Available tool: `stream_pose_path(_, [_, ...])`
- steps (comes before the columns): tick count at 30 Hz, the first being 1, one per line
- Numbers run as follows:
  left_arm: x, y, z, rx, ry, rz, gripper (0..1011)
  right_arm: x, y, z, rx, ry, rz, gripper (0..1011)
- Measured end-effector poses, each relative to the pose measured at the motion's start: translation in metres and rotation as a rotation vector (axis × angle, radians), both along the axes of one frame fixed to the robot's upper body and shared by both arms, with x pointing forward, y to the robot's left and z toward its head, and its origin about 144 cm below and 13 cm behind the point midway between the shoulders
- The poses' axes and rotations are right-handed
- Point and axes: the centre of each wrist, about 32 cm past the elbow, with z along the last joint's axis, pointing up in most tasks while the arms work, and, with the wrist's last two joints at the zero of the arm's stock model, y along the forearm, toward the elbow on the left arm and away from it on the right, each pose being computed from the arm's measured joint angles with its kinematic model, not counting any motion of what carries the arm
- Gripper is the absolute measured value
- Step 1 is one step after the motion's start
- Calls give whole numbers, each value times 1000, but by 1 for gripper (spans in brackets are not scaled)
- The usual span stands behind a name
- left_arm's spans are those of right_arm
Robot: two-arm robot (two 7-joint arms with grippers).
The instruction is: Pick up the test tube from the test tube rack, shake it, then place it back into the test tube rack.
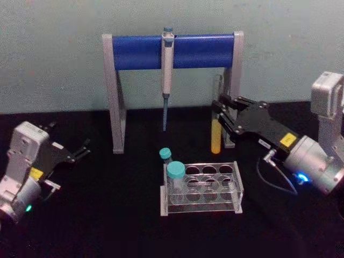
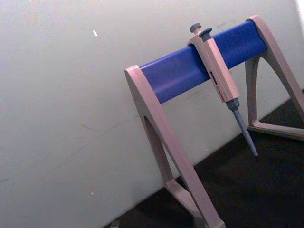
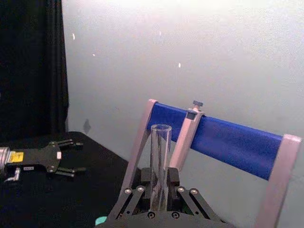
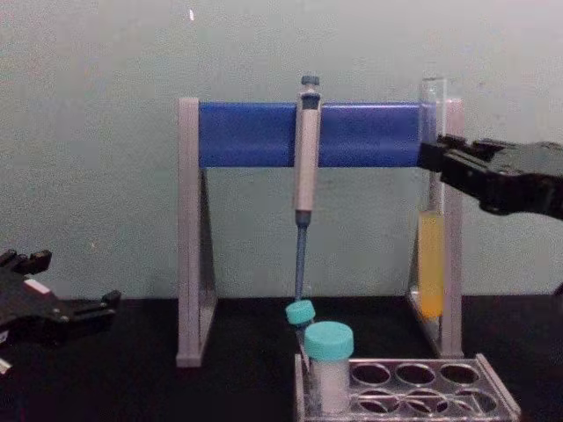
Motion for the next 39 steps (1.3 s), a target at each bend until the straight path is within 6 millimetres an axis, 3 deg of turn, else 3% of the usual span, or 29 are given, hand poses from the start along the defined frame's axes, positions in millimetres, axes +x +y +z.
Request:
stream_pose_path(8, [0,0,0,0,0,0,1001,-20,-6,1,-6,16,-3,226])
stream_pose_path(15, [0,0,0,0,0,0,1001,-26,4,-2,9,33,55,226])
stream_pose_path(25, [0,0,0,0,0,0,1001,-7,23,-3,30,19,118,226])
stream_pose_path(39, [0,0,0,0,0,0,1001,10,19,-3,20,3,64,226])
